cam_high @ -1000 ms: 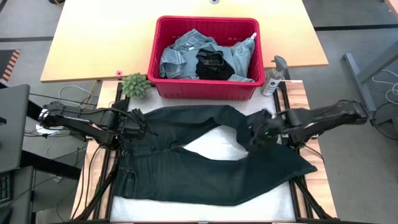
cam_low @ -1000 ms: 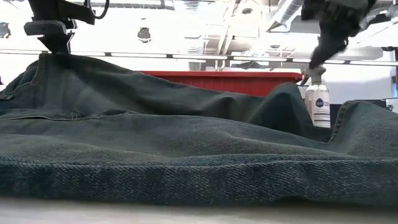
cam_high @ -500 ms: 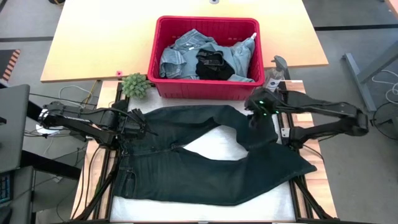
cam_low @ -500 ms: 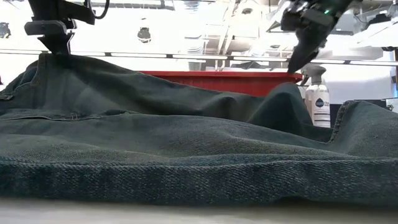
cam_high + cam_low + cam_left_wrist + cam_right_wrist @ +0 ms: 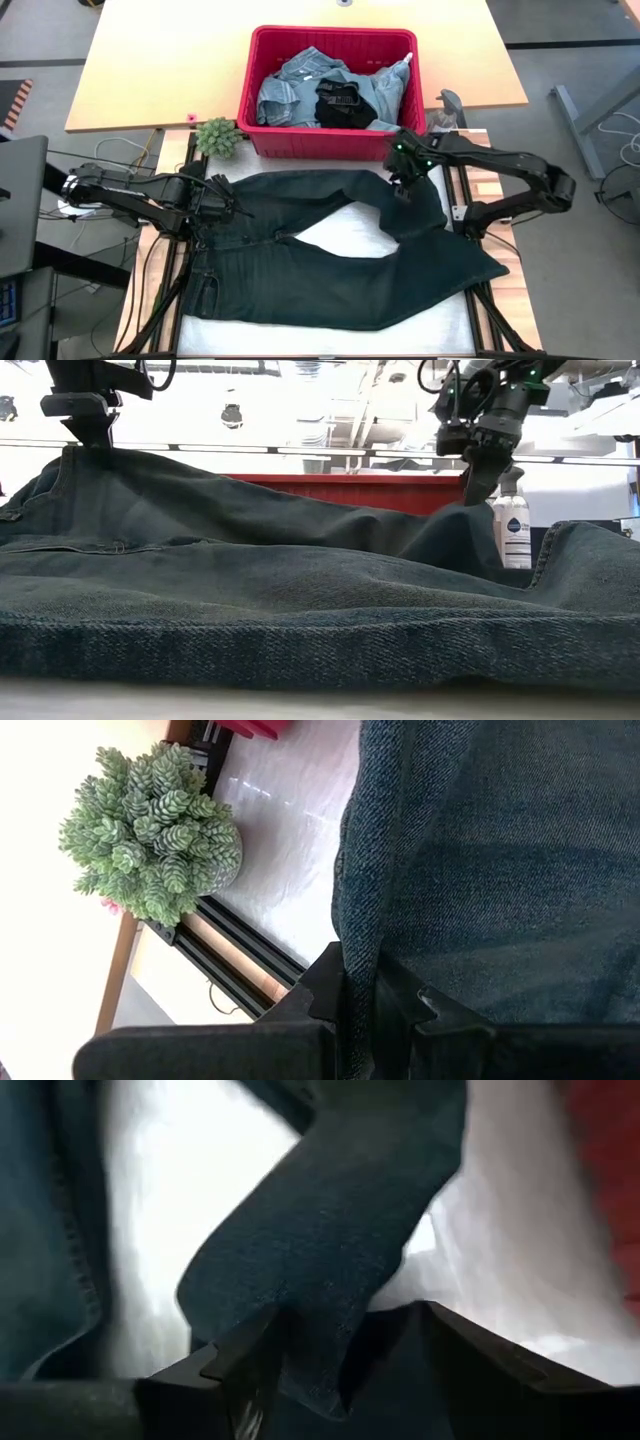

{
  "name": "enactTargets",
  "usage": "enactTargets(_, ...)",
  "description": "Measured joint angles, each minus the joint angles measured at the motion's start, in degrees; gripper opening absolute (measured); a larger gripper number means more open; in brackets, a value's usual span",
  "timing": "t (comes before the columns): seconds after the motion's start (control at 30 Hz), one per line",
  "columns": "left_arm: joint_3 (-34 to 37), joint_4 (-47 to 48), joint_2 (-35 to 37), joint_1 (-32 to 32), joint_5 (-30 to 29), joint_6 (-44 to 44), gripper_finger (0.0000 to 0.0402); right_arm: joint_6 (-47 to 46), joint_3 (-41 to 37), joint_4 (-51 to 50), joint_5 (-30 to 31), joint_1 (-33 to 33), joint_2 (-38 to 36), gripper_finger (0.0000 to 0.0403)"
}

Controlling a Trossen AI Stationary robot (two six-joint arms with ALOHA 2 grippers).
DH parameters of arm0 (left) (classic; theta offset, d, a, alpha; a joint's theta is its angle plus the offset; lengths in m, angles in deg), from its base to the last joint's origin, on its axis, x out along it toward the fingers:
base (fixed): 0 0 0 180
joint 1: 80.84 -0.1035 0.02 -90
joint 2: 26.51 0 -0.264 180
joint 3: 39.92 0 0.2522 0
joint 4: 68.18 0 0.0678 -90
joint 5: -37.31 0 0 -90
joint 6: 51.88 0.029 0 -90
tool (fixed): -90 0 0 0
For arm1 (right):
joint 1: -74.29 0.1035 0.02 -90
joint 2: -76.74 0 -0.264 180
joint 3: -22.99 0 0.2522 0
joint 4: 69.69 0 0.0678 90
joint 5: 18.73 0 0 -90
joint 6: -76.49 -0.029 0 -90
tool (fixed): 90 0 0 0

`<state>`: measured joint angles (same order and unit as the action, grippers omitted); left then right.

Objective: Fold Laundry from Bin
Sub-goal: Fold the black pants

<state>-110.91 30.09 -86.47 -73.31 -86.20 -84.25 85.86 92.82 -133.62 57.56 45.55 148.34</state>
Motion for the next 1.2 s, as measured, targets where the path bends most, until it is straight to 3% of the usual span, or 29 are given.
enactTargets(0.13, 0.0, 0.0, 0.0, 0.0, -0.5, -0.3, 0.0011, 1.4, 0.0, -1.0, -0.6, 0.2, 0.9, 0.0186)
enactTargets(0.27, 0.0, 0.0, 0.0, 0.0, -1.1, -0.3, 0.0011, 3.2, 0.0, -2.5, -1.5, 0.8, 0.7, 0.0043)
enactTargets(0.3, 0.0, 0.0, 0.0, 0.0, -1.1, -0.2, 0.0011, 3.1, 0.2, -3.2, -1.3, 0.9, 0.6, 0.0027)
enactTargets(0.43, -0.1, 0.0, 0.0, 0.0, -1.0, 1.0, 0.0011, 0.1, 5.6, -7.8, 6.5, 1.7, 0.4, 0.0025)
enactTargets(0.7, -6.3, 0.0, 0.0, 0.0, -0.2, 3.4, 0.0011, -3.2, 25.2, -18.3, 23.4, 6.1, 0.3, 0.0025)
enactTargets(0.83, -8.1, 0.0, 0.0, 0.0, 1.4, 4.7, 0.0011, -10.7, 28.2, -26.9, 27.7, 10.1, 0.2, 0.0025)
enactTargets(0.93, -7.8, 0.0, 0.0, 0.1, 5.3, 4.7, 0.0011, -17.3, 26.2, -30.8, 29.5, 16.8, 0.3, 0.0025)
enactTargets(1.2, -7.1, 0.2, 0.4, 4.7, 8.5, 1.4, 0.0011, -41.3, 24.6, -33.3, 43.8, 39.1, 0.3, 0.0025)
